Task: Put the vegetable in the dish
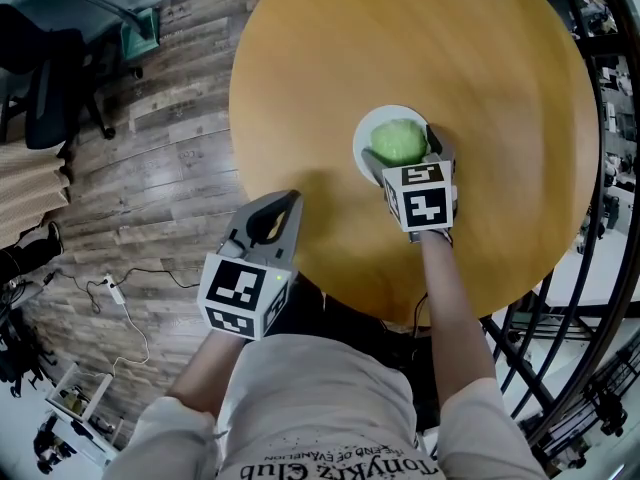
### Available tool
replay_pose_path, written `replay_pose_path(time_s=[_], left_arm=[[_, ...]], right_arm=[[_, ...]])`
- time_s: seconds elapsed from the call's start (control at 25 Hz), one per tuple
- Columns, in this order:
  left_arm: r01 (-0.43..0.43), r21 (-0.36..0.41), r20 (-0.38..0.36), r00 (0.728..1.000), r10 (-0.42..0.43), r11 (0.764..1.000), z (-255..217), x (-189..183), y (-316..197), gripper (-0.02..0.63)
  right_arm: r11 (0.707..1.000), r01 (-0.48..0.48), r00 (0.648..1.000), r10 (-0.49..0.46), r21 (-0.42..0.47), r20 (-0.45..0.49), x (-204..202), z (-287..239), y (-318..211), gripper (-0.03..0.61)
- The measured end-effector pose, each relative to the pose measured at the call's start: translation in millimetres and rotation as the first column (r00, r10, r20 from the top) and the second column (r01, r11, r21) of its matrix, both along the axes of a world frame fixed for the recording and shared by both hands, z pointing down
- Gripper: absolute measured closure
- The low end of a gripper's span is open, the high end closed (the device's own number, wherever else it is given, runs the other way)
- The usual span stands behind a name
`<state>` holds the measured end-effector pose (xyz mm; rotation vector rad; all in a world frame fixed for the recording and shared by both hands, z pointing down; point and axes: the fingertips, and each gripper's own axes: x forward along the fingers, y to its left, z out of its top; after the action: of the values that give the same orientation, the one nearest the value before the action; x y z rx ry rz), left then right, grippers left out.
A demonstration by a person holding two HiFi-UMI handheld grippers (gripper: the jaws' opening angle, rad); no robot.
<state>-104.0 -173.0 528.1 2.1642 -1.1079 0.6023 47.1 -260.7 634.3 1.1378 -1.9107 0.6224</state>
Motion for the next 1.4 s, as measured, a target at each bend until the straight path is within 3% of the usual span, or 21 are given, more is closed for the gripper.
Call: replay_pose_path(time_s=[0.44, 0.84, 0.88, 0.92, 1.0, 1.04, 1.12, 1.4], left_arm=[[-0.021, 0.048, 0.006, 1.000, 0.020, 0.999, -27.7, 1.6, 10.8, 0.591], [-0.059, 0.109, 0.026, 0.998, 0.056, 0.992, -69.6, 17.6, 45.5, 0.591], [-0.067, 0.120, 0.030, 0.998, 0.064, 0.990, -73.0, 20.4, 48.5, 0.591], [-0.075, 0.133, 0.035, 0.997, 0.071, 0.988, -76.5, 23.0, 50.7, 0.591], [-0.088, 0.150, 0.040, 0.996, 0.083, 0.985, -84.3, 28.4, 56.8, 0.591], [-0.094, 0.155, 0.040, 0.995, 0.089, 0.983, -88.7, 31.8, 60.7, 0.591], [-0.108, 0.165, 0.043, 0.994, 0.102, 0.980, -98.3, 37.9, 69.3, 0.591], [-0.145, 0.212, 0.048, 0.989, 0.138, 0.966, -123.7, 47.6, 93.4, 0.591]], right_arm=[[0.998, -0.033, 0.994, 0.028, 0.049, 0.105, 0.7, -54.3, 9.2, 0.094], [0.992, -0.001, 0.967, -0.031, 0.125, 0.252, -1.8, -129.8, 75.2, 0.101], [0.988, -0.005, 0.965, -0.036, 0.155, 0.260, -0.5, -139.2, 81.1, 0.114], [0.981, -0.015, 0.966, -0.036, 0.194, 0.256, 2.1, -148.9, 85.9, 0.181], [0.963, -0.033, 0.975, -0.028, 0.268, 0.222, 10.2, -167.0, 97.3, 0.426], [0.957, -0.033, 0.977, -0.030, 0.288, 0.209, 13.5, -174.5, 104.7, 0.473], [0.953, -0.030, 0.975, -0.038, 0.301, 0.217, 16.4, -187.8, 121.2, 0.525], [0.947, -0.035, 0.959, -0.058, 0.319, 0.279, 19.2, -229.0, 179.4, 0.551]])
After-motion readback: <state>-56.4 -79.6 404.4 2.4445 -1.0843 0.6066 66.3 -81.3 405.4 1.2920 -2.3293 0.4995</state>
